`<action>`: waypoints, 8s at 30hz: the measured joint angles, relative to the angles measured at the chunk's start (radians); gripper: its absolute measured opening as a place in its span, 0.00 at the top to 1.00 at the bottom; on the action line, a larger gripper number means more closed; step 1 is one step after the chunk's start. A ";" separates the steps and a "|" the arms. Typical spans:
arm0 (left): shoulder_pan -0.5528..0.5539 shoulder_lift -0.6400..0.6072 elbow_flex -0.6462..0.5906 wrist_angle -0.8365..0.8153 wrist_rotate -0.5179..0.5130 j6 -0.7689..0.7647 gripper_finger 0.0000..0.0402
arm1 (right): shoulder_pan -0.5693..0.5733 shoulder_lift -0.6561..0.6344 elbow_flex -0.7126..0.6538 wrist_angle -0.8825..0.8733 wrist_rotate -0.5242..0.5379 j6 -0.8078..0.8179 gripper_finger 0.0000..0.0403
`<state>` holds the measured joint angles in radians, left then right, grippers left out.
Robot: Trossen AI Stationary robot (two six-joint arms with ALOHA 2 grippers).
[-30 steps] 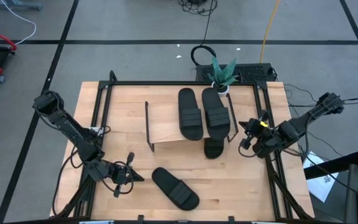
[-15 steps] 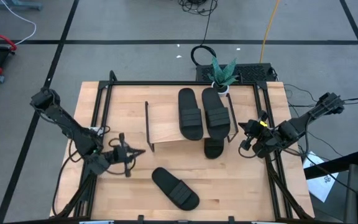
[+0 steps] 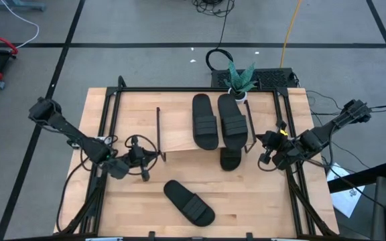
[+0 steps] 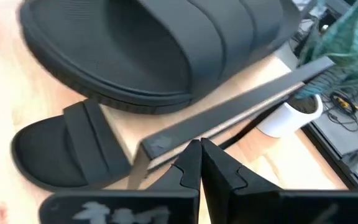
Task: Pick and place slides into the shelf
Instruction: Adjust the shelf
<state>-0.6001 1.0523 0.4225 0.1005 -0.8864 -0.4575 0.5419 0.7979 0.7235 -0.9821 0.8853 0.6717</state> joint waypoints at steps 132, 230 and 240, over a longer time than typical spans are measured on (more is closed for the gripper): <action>0.167 0.066 0.265 -0.650 0.062 -0.257 0.99 | 0.144 0.002 0.001 -0.241 0.055 0.359 1.00; 0.097 0.581 0.675 -1.209 0.126 -0.703 1.00 | 0.426 0.052 0.000 0.290 0.003 -0.037 1.00; 0.096 0.581 0.675 -1.184 0.126 -0.668 1.00 | 0.426 0.052 0.000 0.282 0.005 -0.033 1.00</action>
<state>-0.5041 1.6329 1.0973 -1.0831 -0.7601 -1.1252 0.9676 0.8497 0.7234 -0.7003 0.8907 0.6391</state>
